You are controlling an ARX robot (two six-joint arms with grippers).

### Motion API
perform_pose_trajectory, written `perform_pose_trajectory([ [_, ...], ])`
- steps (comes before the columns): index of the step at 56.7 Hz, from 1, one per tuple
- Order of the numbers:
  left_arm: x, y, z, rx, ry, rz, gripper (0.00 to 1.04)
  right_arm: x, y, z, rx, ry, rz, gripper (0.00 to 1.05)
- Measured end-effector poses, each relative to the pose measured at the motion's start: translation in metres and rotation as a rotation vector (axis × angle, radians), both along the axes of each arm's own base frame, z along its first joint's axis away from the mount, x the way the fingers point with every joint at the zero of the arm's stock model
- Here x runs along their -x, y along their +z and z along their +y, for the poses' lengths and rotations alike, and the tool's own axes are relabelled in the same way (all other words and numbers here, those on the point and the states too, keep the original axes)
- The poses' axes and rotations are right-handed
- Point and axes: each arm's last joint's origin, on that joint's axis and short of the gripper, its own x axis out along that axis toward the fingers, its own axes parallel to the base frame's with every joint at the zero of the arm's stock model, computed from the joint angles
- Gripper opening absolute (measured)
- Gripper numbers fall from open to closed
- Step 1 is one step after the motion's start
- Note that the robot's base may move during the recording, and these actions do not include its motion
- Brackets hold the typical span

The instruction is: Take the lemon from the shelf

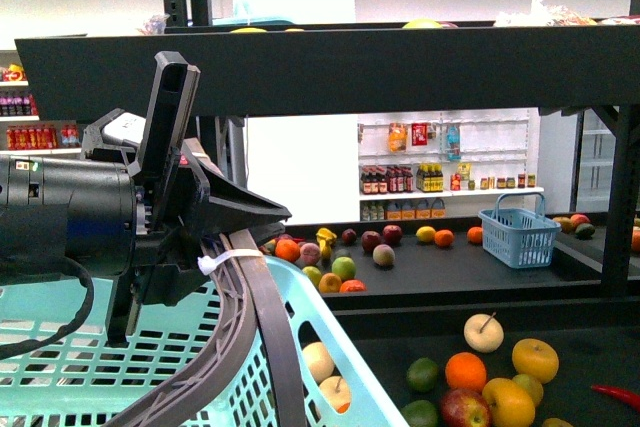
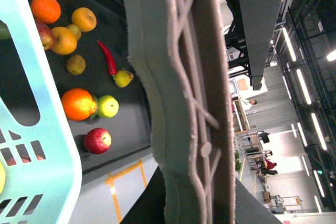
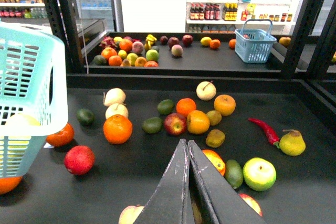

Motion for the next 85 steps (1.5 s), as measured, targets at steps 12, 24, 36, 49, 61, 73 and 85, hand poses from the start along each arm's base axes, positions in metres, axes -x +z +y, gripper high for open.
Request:
perform_pose_trajectory([
  [12,0.0,0.0,0.0,0.0,0.0,0.0,0.08,0.0,0.0,0.0,0.0,0.0,0.0,0.18],
  [24,0.0,0.0,0.0,0.0,0.0,0.0,0.08,0.0,0.0,0.0,0.0,0.0,0.0,0.53],
  [36,-0.001,0.0,0.002,0.032,0.113,-0.012,0.08,0.0,0.0,0.0,0.0,0.0,0.0,0.85],
  [49,-0.018,0.006,0.042,0.152,0.434,-0.064,0.08,0.0,0.0,0.0,0.0,0.0,0.0,0.97],
  [61,-0.038,0.011,0.106,0.323,0.69,-0.159,0.08,0.0,0.0,0.0,0.0,0.0,-0.001,0.97],
  [73,-0.045,0.01,0.181,0.547,0.942,-0.265,0.08,0.0,0.0,0.0,0.0,0.0,-0.001,0.97],
  [85,-0.039,-0.005,0.234,0.598,1.075,-0.321,0.08,0.0,0.0,0.0,0.0,0.0,-0.001,0.97],
])
